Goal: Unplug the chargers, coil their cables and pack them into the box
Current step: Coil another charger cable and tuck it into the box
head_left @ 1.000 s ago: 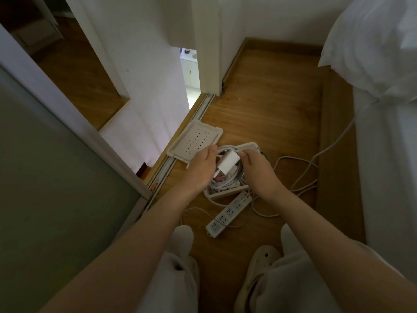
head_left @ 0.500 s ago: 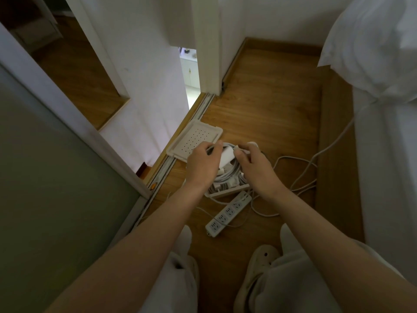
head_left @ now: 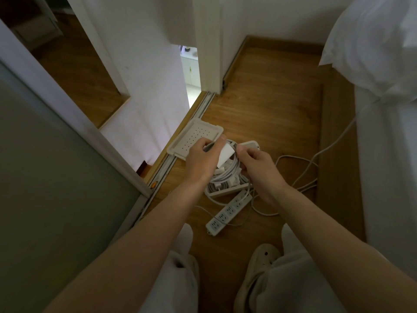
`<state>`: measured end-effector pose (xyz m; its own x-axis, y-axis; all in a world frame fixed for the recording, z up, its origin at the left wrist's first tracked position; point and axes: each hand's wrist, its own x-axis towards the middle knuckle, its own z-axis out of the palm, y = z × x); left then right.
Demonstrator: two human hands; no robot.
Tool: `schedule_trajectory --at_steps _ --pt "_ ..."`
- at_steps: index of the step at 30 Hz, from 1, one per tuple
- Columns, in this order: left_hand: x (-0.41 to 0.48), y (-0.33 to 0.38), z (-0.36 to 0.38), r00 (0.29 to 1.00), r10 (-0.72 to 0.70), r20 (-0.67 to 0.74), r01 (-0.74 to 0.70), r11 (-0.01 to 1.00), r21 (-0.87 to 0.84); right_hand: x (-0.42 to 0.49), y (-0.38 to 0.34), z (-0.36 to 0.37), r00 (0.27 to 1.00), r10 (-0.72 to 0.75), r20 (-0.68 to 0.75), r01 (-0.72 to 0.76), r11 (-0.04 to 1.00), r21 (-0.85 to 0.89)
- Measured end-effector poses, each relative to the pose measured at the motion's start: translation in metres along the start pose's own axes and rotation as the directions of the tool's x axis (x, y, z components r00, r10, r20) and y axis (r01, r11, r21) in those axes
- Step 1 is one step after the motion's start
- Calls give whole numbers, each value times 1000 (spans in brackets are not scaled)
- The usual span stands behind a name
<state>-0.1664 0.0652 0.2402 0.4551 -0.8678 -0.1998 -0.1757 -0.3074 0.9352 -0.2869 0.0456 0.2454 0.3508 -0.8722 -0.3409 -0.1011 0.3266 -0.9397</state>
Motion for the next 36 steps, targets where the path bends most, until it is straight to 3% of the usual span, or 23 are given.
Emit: schedule_trajectory --at_steps 5,11,16,21,24,26,28,29,34,36 --pt "3 4 -1 996 -63 -59 58 994 -92 5 2 -3 987 37 -158 -59 989 -134" --pt "6 7 -9 978 -197 -62 179 958 -222 3 0 -7 972 234 13 -234 969 85" --pt "8 13 -17 962 -248 -110 202 926 -318 9 0 -11 950 306 -57 -278 917 287" --pt "8 14 -19 952 -286 -113 232 909 -346 9 1 -11 947 319 28 -305 874 378" --pt "6 17 -17 945 -323 -59 282 891 -357 7 4 -12 968 244 52 -249 942 225" --pt "4 19 -16 931 -364 2 333 850 -409 7 6 -12 989 146 2 -146 988 -52" --pt "2 21 -16 917 -396 55 376 806 -458 10 11 -12 998 -58 -37 32 873 -487" --pt "2 21 -15 914 -398 74 384 795 -470 11 15 -11 989 -147 -6 114 787 -606" --pt "1 20 -14 932 -358 54 346 837 -425 7 22 -6 914 -316 256 393 526 -754" --pt "2 20 -13 940 -339 38 324 855 -405 6 19 -7 880 -374 292 464 552 -693"
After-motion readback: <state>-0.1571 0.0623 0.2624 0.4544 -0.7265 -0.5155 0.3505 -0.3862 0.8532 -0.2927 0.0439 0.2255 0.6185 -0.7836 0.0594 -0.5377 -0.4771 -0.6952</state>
